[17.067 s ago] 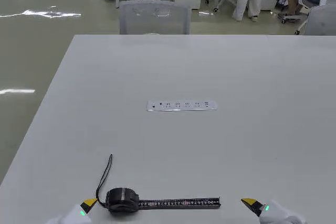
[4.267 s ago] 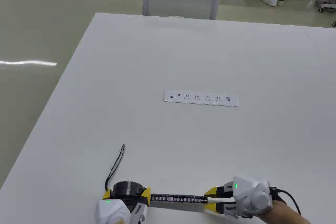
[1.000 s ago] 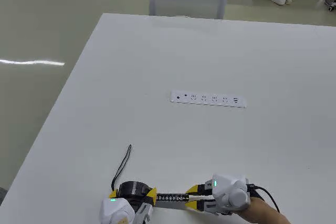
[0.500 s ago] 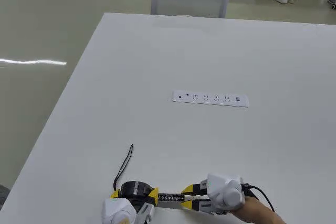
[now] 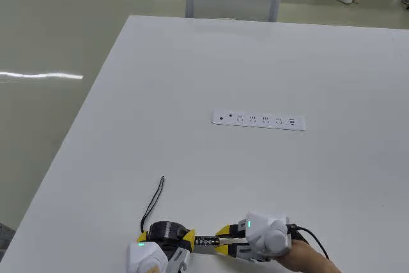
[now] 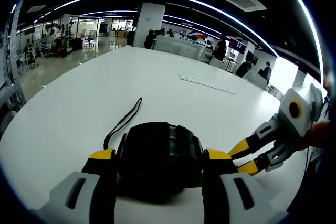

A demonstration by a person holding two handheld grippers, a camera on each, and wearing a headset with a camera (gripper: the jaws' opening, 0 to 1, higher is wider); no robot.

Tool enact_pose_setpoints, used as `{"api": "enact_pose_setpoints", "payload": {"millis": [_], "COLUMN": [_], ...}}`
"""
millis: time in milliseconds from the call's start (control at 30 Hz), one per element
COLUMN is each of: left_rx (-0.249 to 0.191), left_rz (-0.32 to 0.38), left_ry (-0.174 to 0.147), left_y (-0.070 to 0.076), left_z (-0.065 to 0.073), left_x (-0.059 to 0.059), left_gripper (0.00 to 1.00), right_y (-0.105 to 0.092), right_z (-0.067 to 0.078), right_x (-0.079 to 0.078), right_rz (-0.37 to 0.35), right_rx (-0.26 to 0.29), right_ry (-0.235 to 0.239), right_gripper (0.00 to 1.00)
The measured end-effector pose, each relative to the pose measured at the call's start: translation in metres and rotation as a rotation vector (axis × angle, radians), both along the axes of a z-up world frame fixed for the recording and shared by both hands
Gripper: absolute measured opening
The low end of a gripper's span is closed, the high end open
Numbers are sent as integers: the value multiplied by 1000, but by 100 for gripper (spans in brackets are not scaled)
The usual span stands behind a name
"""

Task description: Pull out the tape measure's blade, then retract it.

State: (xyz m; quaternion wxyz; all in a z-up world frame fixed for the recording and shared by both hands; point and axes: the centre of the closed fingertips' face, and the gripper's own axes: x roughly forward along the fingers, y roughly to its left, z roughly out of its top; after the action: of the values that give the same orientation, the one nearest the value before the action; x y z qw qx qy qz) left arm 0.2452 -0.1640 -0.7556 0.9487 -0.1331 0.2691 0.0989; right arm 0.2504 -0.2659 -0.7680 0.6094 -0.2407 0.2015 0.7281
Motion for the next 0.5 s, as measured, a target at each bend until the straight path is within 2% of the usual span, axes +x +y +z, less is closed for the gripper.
{"api": "enact_pose_setpoints", "payload": {"millis": [500], "left_rx": [-11], "left_rz": [0], "left_ry": [2], "left_y": [0], "left_z": [1], "left_x": [0], "left_gripper": [63], "right_y": [16], "right_z": [-1], "right_x": [-4], "right_rz": [6], "right_rx": [13], "right_ry": [6], "right_gripper": [12]}}
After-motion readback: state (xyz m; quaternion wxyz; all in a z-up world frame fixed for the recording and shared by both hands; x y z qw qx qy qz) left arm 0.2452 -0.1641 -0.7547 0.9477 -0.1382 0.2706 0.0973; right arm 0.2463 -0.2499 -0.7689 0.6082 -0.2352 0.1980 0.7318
